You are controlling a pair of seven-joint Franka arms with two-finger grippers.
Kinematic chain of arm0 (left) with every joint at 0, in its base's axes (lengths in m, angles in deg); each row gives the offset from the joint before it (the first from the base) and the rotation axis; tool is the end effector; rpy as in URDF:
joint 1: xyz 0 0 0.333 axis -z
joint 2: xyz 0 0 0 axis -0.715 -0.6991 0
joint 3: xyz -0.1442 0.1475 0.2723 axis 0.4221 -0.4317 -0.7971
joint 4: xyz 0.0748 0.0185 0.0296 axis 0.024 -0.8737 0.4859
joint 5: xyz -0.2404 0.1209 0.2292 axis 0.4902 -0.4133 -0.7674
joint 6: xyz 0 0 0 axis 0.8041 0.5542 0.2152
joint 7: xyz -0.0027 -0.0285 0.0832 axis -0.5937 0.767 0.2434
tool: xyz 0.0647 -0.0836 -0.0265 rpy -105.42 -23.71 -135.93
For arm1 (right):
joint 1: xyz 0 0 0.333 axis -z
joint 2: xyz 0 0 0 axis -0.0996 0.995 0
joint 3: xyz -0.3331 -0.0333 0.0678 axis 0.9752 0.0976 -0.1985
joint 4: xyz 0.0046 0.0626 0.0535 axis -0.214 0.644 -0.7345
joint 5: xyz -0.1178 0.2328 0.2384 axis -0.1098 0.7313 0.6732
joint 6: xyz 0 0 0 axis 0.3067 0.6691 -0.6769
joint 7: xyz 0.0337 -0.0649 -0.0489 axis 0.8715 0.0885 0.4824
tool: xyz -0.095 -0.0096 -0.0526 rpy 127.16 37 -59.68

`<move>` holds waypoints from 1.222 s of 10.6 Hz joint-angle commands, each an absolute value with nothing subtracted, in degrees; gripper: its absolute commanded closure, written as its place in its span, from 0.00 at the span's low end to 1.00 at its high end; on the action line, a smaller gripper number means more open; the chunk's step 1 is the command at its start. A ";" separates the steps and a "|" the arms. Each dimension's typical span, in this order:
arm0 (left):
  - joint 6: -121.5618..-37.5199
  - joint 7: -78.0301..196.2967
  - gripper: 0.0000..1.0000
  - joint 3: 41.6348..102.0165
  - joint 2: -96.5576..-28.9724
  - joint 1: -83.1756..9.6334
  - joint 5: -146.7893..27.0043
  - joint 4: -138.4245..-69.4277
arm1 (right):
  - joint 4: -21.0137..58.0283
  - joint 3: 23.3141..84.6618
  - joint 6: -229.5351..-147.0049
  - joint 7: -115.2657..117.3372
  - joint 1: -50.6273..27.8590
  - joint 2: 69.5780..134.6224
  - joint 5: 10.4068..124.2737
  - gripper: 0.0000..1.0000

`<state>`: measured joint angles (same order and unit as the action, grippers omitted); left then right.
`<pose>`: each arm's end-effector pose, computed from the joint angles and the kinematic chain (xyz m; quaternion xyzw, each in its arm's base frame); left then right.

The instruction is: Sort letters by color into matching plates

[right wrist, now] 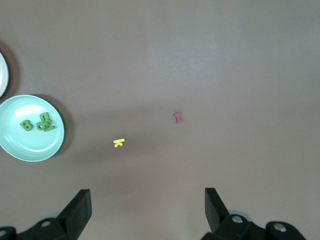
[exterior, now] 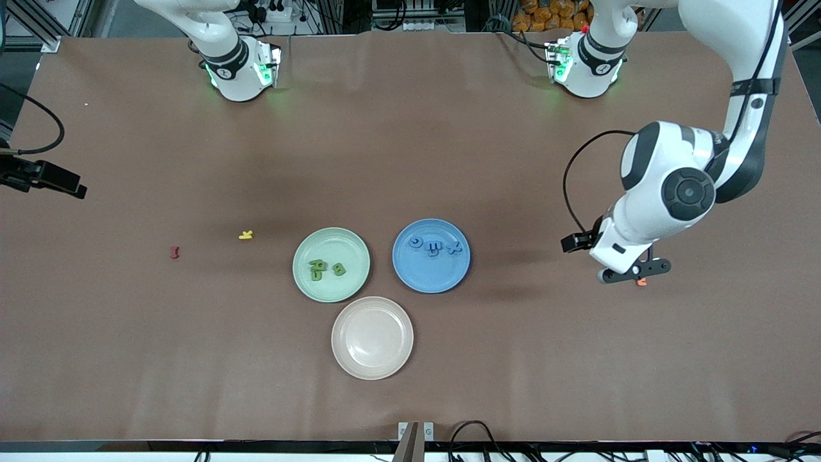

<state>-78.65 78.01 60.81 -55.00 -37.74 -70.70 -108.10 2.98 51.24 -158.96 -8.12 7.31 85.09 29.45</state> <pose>0.5777 -0.1476 0.4075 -0.9954 -0.0832 0.0462 0.0111 0.5433 -0.0408 0.6324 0.9967 -0.0735 -0.0324 0.0110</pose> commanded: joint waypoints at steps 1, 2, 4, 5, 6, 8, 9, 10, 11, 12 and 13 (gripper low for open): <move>-78.57 76.68 0.00 61.59 -45.69 -39.05 -69.06 -116.52 | 2.19 51.09 -158.78 -12.78 5.01 84.00 29.18 0.00; -78.57 76.59 0.00 61.50 -44.19 -39.23 -69.06 -117.41 | 2.19 51.09 -158.96 -12.70 5.01 83.82 29.26 0.00; -78.48 76.59 0.00 61.50 -41.29 -40.02 -68.80 -117.68 | 2.98 51.26 -161.58 -12.78 5.27 83.03 29.00 0.00; -78.48 77.28 0.00 61.50 -40.32 -40.02 -68.80 -117.33 | 3.24 51.26 -163.42 -12.79 5.27 83.12 29.00 0.00; -78.57 79.47 0.00 61.50 -38.92 -40.02 -68.71 -117.15 | 3.33 51.26 -163.88 -12.79 5.27 83.29 29.00 0.00; -78.57 86.86 0.00 61.41 -37.94 -40.28 -68.88 -114.97 | 3.16 51.26 -163.36 -12.79 5.27 83.29 29.00 0.00; -78.57 83.91 0.00 61.41 -37.76 -41.68 -68.88 -113.74 | 3.16 51.26 -163.35 -12.79 5.19 83.21 29.00 0.00; -78.40 77.36 0.00 61.41 -37.15 -41.86 -68.80 -113.38 | 3.16 51.35 -163.53 -12.79 5.19 83.21 29.00 0.00; -76.39 71.81 0.00 61.32 -36.71 -41.95 -68.80 -112.33 | 2.98 51.26 -163.79 -12.70 5.27 83.21 28.91 0.00; -72.98 67.84 0.00 61.24 -36.79 -42.04 -68.88 -110.49 | 2.89 51.18 -163.97 -12.70 5.45 83.29 29.00 0.00; -69.99 65.10 0.00 60.89 -36.97 -41.95 -68.97 -108.21 | 2.72 51.18 -163.88 -12.70 5.54 83.29 28.91 0.00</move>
